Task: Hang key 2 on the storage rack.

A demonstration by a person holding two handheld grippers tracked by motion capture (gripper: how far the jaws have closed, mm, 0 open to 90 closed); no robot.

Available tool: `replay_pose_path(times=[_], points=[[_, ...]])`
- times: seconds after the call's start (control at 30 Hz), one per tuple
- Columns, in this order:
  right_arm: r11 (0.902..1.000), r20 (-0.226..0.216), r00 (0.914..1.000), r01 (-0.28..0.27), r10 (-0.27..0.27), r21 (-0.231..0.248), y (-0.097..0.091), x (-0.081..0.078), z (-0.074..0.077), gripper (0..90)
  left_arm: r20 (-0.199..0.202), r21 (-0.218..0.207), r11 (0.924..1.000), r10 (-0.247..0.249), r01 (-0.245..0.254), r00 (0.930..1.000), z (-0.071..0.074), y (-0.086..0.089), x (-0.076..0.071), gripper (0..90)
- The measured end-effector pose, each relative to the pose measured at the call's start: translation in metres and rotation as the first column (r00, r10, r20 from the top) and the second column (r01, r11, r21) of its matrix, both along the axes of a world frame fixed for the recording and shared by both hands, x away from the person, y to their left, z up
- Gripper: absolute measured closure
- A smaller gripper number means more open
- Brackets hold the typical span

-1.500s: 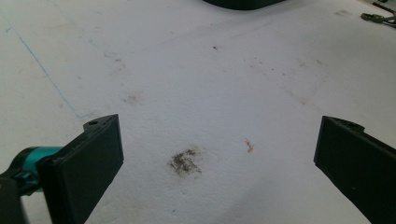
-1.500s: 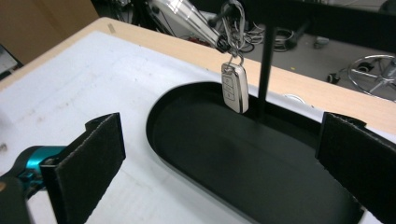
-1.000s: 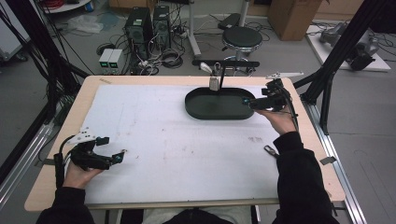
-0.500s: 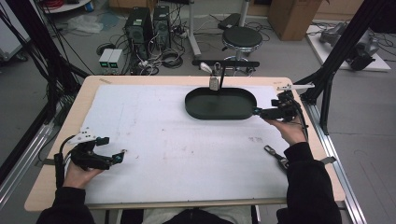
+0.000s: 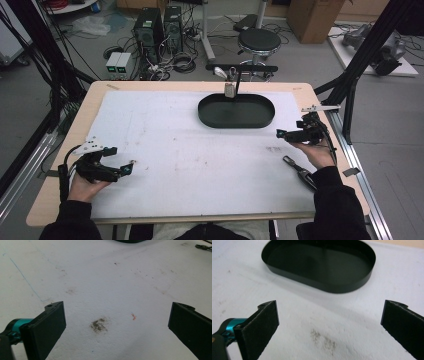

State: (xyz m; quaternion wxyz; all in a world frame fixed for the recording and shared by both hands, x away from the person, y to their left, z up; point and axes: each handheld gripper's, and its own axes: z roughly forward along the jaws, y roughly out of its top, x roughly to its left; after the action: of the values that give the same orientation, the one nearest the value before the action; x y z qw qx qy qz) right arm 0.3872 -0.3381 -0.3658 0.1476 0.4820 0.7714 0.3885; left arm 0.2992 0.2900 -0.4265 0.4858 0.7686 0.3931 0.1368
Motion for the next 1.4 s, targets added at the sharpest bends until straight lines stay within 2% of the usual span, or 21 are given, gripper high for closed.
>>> replay_pose_path(times=[0.17, 0.37, 0.4, 0.77, 1.07, 1.23, 1.4], points=[[0.9999, -0.028, 0.9996, 0.007, -0.007, -0.01, -0.006, -0.007, -0.011, 0.8, -0.002, 0.002, 1.0, 0.0, 0.0, 1.0, 0.0, 0.0, 0.0, 1.8], [0.9993, -0.035, 0.9994, -0.003, 0.002, -0.039, -0.007, -0.013, -0.02, 0.8, -0.004, 0.006, 1.0, -0.001, 0.001, 1.0, 0.0, -0.001, 0.0, 1.8], [0.9983, -0.047, 0.9989, -0.006, 0.003, -0.057, -0.007, -0.016, -0.023, 0.8, -0.004, 0.006, 1.0, -0.001, 0.001, 1.0, 0.0, -0.001, 0.0, 1.8], [0.9959, -0.1, 0.995, -0.002, -0.007, -0.09, -0.015, -0.026, -0.041, 0.8, -0.008, 0.011, 0.9999, -0.001, 0.001, 1.0, 0.0, -0.001, -0.001, 1.8], [0.9898, -0.166, 0.986, -0.025, 0.002, -0.14, -0.021, -0.037, -0.053, 0.8, -0.009, 0.014, 0.9999, 0.0, 0.0, 1.0, 0.0, -0.001, -0.001, 1.8], [0.9809, -0.204, 0.979, -0.042, 0.003, -0.19, -0.023, -0.043, -0.06, 0.8, -0.009, 0.012, 0.9999, 0.002, -0.002, 1.0, 0.0, -0.001, -0.001, 1.8], [0.9775, -0.217, 0.9762, -0.057, 0.012, -0.203, -0.025, -0.047, -0.062, 2.1, -0.011, 0.013, 0.9999, 0.004, -0.004, 0.9999, -0.001, -0.001, -0.002, 1.8]])
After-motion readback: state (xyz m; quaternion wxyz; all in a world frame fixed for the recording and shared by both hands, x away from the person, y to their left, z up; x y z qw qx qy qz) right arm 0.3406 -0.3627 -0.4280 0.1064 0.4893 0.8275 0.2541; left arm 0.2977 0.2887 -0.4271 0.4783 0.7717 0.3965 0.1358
